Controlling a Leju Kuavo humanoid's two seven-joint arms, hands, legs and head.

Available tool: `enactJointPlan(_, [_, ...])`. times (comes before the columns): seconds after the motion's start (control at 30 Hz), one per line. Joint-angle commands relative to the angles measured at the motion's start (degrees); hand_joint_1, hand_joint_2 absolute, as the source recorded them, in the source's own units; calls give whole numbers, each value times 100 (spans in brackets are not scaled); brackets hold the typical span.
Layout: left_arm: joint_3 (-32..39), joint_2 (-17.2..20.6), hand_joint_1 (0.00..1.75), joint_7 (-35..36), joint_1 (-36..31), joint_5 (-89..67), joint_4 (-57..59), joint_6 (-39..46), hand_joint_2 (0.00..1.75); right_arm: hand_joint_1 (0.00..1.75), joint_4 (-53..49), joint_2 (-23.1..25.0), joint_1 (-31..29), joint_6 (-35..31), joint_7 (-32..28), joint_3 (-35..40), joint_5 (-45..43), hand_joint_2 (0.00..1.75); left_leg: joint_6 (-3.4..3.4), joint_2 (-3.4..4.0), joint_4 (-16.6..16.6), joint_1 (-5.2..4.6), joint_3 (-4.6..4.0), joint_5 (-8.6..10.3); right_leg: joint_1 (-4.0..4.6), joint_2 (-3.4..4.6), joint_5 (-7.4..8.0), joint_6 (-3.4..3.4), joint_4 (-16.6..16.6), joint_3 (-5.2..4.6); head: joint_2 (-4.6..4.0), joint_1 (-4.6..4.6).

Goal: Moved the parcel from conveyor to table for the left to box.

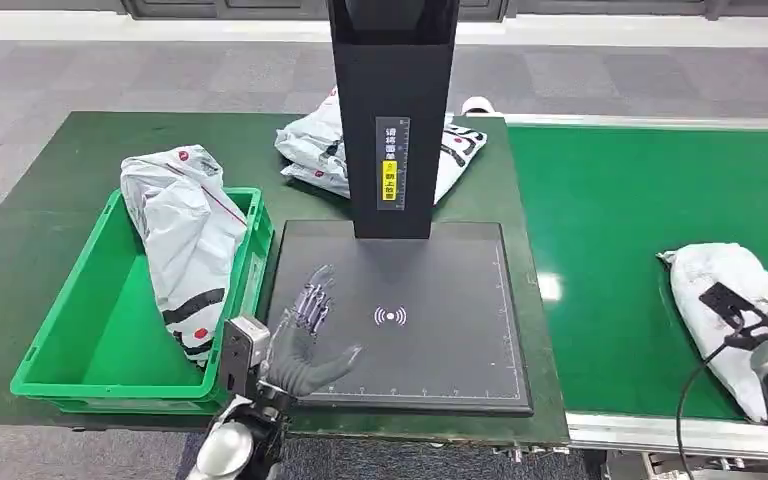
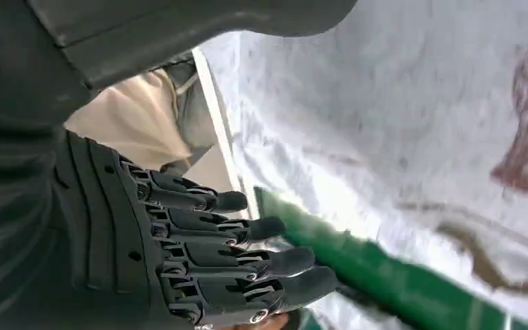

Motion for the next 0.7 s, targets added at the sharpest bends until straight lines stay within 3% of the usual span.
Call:
enactJointPlan(0.03, [-19, 86, 0, -3, -245, 47, 568, 5, 175, 0, 374, 171, -357, 1334, -403, -194, 79, 175, -6, 22, -10, 3, 16, -1, 5, 11, 5, -9, -11, 12, 0, 2])
enactJointPlan(0.17, [-20, 40, 0, 9, -293, 52, 768, -33, 175, 0, 368, 111, -355, 1909, -654, 6, 202, 175, -7, 24, -12, 4, 19, 0, 6, 11, 6, -10, -15, 16, 2, 2])
enactJointPlan(0.7, [9, 18, 0, -27, -245, 110, 878, -33, 175, 0, 310, 115, -307, 2058, -851, 215, 290, 175, -3, 14, -5, 1, 10, -1, 3, 6, 3, -5, -6, 7, 2, 2])
